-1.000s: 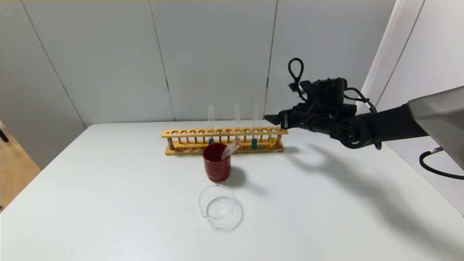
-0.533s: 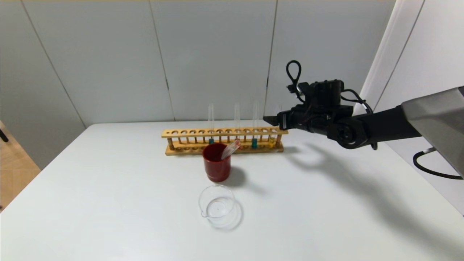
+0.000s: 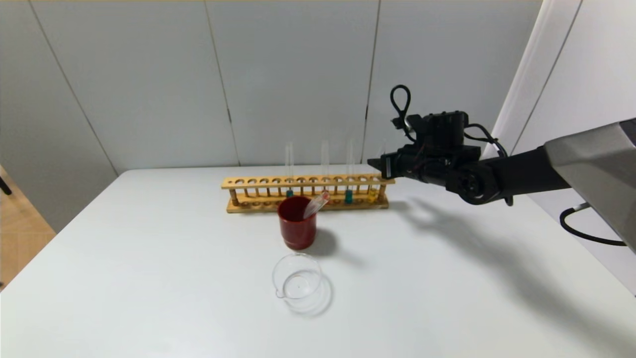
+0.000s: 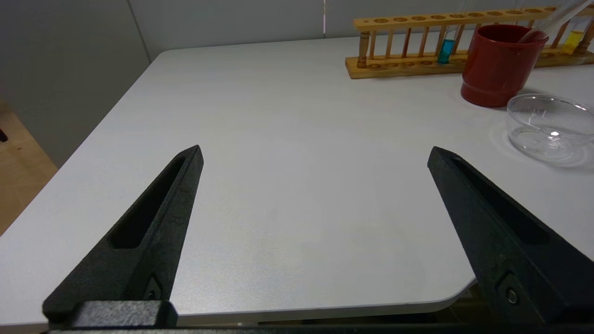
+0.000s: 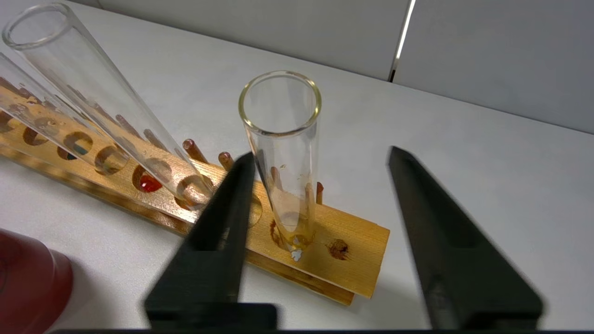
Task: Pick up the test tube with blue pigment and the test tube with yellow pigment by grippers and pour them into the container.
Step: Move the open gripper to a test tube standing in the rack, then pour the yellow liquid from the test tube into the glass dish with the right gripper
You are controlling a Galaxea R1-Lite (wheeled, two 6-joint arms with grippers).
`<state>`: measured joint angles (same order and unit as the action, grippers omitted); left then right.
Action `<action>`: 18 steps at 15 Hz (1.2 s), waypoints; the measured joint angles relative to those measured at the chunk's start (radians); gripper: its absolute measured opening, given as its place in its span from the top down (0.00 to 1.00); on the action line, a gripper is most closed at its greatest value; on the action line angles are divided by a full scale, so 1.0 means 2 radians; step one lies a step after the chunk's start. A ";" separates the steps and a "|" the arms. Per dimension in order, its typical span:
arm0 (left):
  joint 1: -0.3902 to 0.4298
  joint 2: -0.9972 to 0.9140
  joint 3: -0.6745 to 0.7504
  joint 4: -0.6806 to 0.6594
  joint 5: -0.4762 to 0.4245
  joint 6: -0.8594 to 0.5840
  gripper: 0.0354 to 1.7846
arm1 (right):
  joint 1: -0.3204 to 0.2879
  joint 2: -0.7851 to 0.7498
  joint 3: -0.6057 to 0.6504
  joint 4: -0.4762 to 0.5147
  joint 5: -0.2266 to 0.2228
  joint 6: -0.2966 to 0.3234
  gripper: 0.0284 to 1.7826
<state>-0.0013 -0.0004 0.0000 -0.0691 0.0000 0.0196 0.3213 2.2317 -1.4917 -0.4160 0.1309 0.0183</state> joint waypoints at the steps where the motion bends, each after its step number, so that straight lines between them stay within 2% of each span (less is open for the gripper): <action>1: 0.000 0.000 0.000 0.000 0.000 0.000 0.04 | 0.000 0.001 -0.002 0.001 0.000 0.000 0.61; 3: 0.000 0.000 0.000 0.000 0.000 0.000 0.04 | 0.001 0.003 -0.005 0.000 0.000 0.001 0.79; 5: 0.000 0.000 0.000 0.000 0.000 0.000 0.04 | 0.002 0.004 -0.006 0.002 0.000 0.000 0.86; 15: 0.000 0.000 0.000 0.000 0.000 0.000 0.04 | 0.006 0.002 -0.003 -0.008 -0.012 -0.004 0.86; 18: 0.000 0.000 0.000 0.000 0.000 0.000 0.04 | 0.007 -0.004 -0.006 -0.038 -0.017 -0.008 0.86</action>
<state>-0.0013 -0.0004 0.0000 -0.0691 0.0000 0.0196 0.3351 2.2230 -1.5043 -0.4915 0.0974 0.0017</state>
